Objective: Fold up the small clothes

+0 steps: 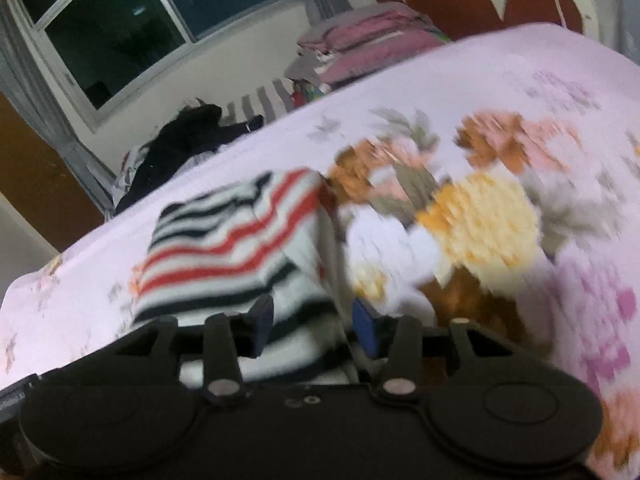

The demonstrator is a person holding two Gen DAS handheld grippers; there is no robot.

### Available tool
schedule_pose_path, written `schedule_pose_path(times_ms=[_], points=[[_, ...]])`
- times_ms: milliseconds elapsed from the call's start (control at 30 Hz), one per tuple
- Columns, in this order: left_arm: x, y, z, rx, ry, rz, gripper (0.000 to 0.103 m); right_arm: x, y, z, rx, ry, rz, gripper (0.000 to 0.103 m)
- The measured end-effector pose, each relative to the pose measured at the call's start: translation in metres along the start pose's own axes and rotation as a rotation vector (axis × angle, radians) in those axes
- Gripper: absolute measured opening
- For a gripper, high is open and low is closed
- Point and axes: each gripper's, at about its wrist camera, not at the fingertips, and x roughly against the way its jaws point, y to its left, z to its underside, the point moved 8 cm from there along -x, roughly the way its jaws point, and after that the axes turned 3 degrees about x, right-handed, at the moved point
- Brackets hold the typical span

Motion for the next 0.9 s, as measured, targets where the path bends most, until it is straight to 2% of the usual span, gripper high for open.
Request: schedule_pose_path(times_ms=[167,267,433,500,533,600,633,700,767,900], points=[[-0.034,-0.004,-0.030,0.000,-0.042,-0.051,0.074,-0.047,0.009,-0.040,0.024,-0.026,0.000,0.043],[-0.061,-0.005,-0.040,0.006,-0.031,-0.075,0.074,-0.078,0.012,-0.053,0.040,-0.011,0.022,0.044],[-0.092,0.009,-0.039,0.016,-0.006,-0.138,0.074,-0.120,0.002,-0.055,0.040,0.047,0.035,0.042],[-0.101,0.023,-0.031,0.062,0.019,-0.133,0.074,-0.127,-0.003,-0.053,0.034,0.039,0.036,0.042],[-0.103,0.027,-0.027,0.081,0.016,-0.126,0.075,-0.130,-0.004,-0.053,0.034,0.033,0.039,0.042],[-0.104,0.030,-0.022,0.084,-0.005,-0.140,0.087,-0.140,-0.013,-0.052,0.011,0.039,0.049,0.043],[-0.105,0.031,-0.021,0.077,-0.015,-0.145,0.087,-0.145,-0.017,-0.051,-0.012,0.043,0.037,0.044],[-0.104,0.029,-0.022,0.072,-0.017,-0.155,0.088,-0.146,-0.019,-0.052,-0.030,0.043,0.020,0.044],[-0.098,0.023,-0.027,0.047,-0.029,-0.172,0.088,-0.137,-0.015,-0.056,0.014,0.041,0.028,0.045],[-0.075,0.014,-0.033,0.028,-0.064,-0.148,0.088,-0.099,-0.008,-0.062,0.045,-0.016,-0.016,0.044]])
